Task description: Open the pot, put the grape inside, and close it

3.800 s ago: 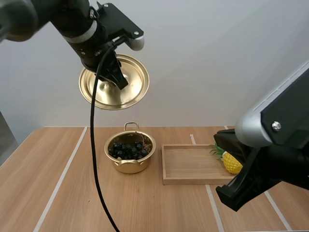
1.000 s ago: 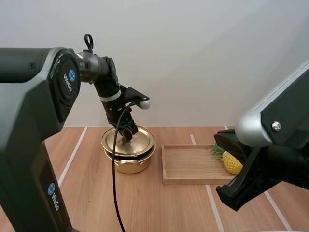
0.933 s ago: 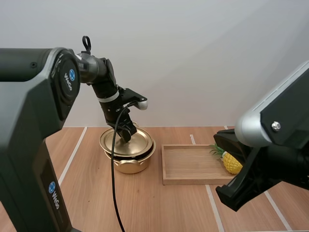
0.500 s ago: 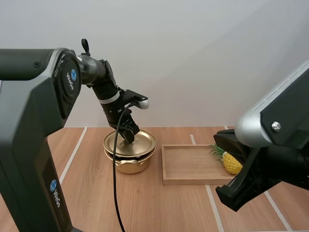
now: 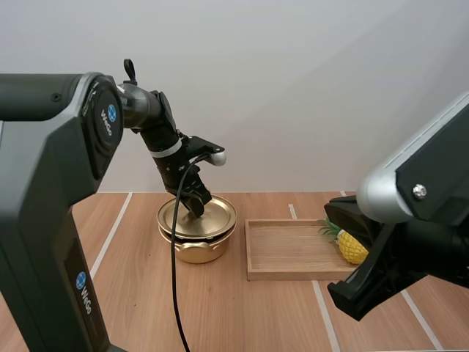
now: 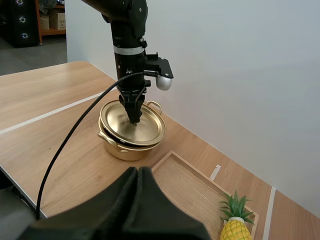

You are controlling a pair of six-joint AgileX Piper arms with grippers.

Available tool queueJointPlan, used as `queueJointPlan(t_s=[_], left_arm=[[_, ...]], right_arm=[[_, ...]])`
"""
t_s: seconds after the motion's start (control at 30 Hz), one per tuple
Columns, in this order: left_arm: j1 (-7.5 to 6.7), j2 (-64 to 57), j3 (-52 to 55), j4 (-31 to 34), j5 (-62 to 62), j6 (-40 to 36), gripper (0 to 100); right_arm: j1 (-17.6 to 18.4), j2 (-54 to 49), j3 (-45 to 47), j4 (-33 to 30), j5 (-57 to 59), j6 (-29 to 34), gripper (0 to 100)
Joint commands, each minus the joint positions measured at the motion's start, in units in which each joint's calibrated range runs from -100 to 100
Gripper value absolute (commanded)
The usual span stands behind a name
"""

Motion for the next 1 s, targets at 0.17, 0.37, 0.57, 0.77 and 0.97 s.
queueJointPlan(t_s=[0.17,0.37,0.57,0.77,0.97], left_arm=[[0.08,1.70,0.16,-2.84,-1.81,-0.13,0],[0.08,1.70,0.16,-3.23,-0.83,-0.13,0],[0.08,1.70,0.16,-2.90,0.92,-0.13,0],[0.08,1.70,0.16,-2.90,3.88,-0.13,37],[0.08,1.70,0.16,-3.21,6.33,-0.71,100]], right_arm=[[-0.25,-0.34,0.06,0.32,0.00,0.05,0],[-0.25,-0.34,0.06,0.32,0.00,0.05,0],[-0.25,-0.34,0.06,0.32,0.00,0.05,0],[-0.25,-0.34,0.06,0.32,0.00,0.05,0],[-0.25,-0.34,0.06,0.32,0.00,0.05,0]])
